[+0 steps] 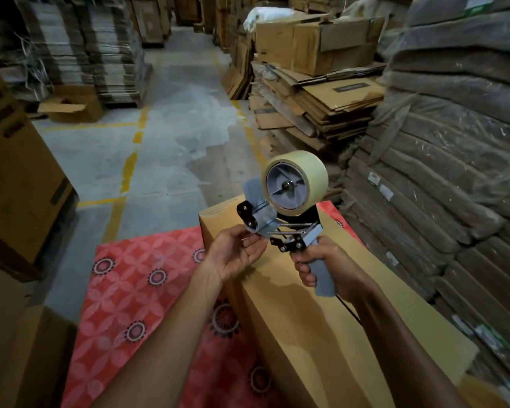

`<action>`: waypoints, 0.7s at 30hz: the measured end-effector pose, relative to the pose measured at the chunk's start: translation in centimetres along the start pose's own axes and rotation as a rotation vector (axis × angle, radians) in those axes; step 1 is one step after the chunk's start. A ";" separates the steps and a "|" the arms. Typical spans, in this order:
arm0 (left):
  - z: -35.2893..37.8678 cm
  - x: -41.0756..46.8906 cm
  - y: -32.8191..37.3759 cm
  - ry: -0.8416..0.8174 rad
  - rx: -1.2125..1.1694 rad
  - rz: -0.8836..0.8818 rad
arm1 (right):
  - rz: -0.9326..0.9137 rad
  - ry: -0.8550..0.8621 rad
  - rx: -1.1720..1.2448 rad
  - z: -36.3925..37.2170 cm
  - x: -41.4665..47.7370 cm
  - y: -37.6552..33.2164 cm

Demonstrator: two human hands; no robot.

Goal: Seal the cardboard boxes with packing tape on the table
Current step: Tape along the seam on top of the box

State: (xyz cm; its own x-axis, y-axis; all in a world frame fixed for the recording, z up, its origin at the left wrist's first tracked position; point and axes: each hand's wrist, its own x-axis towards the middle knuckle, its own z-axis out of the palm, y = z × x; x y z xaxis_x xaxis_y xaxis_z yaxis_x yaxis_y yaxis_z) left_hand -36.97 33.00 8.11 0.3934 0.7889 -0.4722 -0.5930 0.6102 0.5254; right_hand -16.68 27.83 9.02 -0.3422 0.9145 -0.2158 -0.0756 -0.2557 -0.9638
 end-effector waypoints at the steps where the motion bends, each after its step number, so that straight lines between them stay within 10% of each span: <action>1: -0.2 0.4 0.4 -0.004 0.000 -0.009 | -0.006 -0.001 0.006 0.1 0.3 0.1; 21: 1.3 10.4 12.1 0.214 0.845 0.094 | -0.109 0.270 -0.166 -0.9 5.3 0.0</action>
State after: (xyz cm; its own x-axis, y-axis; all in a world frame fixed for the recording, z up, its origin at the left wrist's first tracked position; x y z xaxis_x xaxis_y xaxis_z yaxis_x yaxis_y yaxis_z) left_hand -39.15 48.67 10.46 0.1788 0.8599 -0.4782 0.1358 0.4598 0.8776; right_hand -17.61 33.00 7.75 -0.0788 0.9893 -0.1228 0.0630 -0.1180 -0.9910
